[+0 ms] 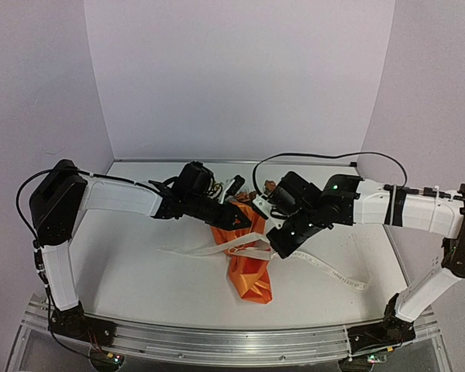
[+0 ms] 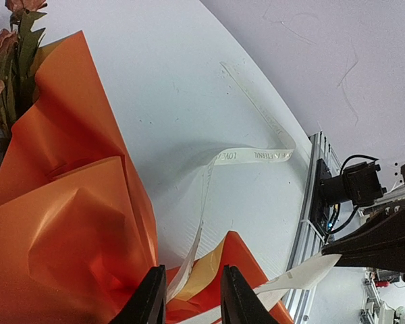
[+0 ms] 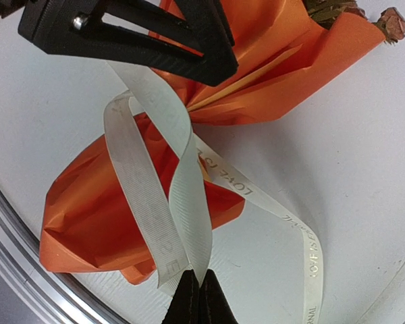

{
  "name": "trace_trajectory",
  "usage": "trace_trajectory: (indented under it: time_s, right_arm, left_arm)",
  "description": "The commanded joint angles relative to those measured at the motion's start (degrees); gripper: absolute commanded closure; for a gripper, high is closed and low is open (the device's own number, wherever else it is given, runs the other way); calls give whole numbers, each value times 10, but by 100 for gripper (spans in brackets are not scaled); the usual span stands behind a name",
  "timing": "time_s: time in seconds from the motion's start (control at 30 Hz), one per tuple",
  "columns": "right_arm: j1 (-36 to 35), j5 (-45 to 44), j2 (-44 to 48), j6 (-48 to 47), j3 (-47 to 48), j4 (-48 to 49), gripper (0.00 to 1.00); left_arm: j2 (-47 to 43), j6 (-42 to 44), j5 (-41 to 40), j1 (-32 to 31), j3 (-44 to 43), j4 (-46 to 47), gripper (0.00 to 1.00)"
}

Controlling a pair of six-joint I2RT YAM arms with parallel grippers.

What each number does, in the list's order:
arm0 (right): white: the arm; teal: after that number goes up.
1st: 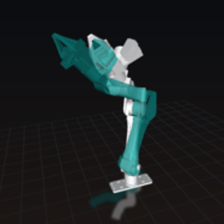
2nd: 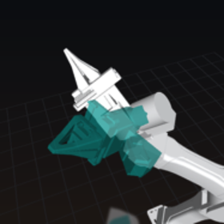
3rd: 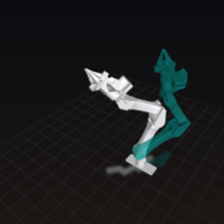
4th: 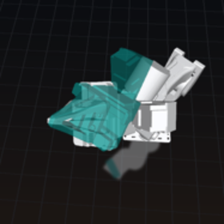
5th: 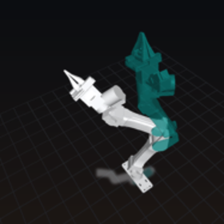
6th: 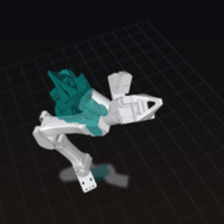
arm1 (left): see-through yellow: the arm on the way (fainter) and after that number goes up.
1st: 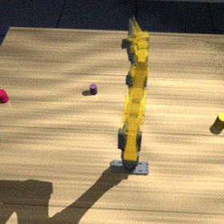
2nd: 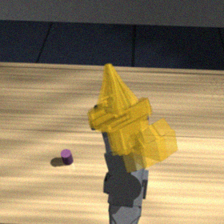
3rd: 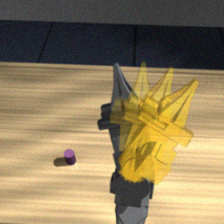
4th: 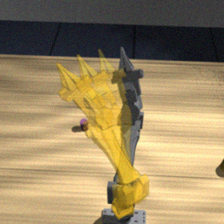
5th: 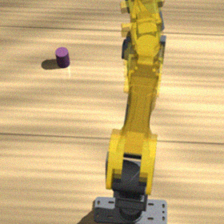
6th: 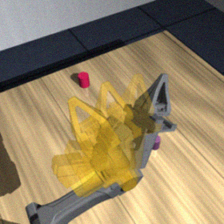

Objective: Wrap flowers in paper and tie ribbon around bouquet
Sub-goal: Cross the half-tied ribbon over the folded bouquet.

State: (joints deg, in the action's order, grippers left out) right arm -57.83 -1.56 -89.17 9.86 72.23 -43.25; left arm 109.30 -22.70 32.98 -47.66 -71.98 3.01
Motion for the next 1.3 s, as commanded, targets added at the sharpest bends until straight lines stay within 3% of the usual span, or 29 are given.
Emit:
trace_trajectory:
  time_s: [0.0,0.3,0.6,1.0,1.17,1.27]
  right_arm:
    - [2,-25,20,-41,32,-38,100]
    - [2,-15,32,-43,-10,-46,100]
    - [2,-3,20,10,-63,-8,100]
    - [3,-58,-16,59,-98,16,97]
    - [4,-61,-12,79,-112,30,93]
    - [4,-58,-1,93,-116,33,83]
  left_arm:
    - [13,15,15,-4,-36,-6,71]
    - [30,32,16,-24,-53,-27,73]
    - [26,34,13,-39,-33,-43,85]
    - [32,57,25,-53,-32,-69,98]
    - [29,67,32,-57,-25,-76,100]
    - [34,74,33,-59,-30,-86,100]
